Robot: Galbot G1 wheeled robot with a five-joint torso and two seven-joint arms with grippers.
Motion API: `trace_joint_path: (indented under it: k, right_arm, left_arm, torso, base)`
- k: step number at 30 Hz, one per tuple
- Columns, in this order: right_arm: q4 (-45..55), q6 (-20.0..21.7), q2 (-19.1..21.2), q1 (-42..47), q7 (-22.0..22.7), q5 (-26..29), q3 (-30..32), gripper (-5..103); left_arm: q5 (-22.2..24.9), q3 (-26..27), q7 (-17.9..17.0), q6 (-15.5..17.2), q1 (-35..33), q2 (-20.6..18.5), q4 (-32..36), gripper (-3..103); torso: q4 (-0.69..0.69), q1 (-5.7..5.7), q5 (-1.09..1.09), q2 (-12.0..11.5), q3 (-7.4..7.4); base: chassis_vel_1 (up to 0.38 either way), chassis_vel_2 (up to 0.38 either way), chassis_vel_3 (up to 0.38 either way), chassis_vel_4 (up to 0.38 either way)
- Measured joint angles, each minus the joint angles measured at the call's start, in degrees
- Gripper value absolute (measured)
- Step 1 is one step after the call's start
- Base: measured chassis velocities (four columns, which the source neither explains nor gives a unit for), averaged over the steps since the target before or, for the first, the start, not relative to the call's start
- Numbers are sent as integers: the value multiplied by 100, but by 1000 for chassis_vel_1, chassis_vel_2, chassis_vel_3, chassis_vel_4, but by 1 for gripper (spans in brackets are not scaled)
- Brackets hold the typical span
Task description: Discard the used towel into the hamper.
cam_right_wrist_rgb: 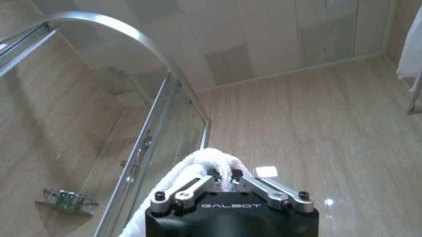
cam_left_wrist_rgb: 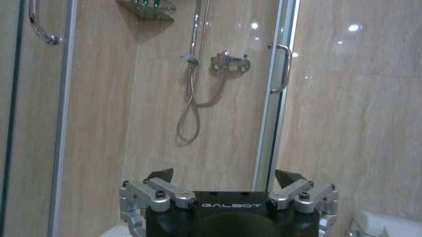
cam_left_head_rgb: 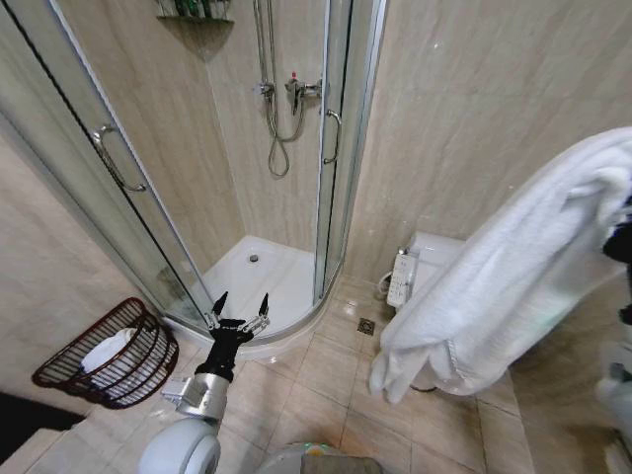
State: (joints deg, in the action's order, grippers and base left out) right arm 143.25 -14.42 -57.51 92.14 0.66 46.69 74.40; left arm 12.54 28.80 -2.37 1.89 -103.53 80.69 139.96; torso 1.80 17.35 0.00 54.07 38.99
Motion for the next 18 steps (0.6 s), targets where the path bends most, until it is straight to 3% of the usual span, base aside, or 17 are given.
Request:
trace_joint_path:
  k: [18]
  right_arm:
    - [-1, -82, -179, -44, 83, -348, -342, 3]
  left_arm:
    - [0, 0, 0, 0, 0, 0, 0, 100]
  torso:
    - [-1, 226, 0, 500, 273]
  base:
    - [0, 0, 0, 0]
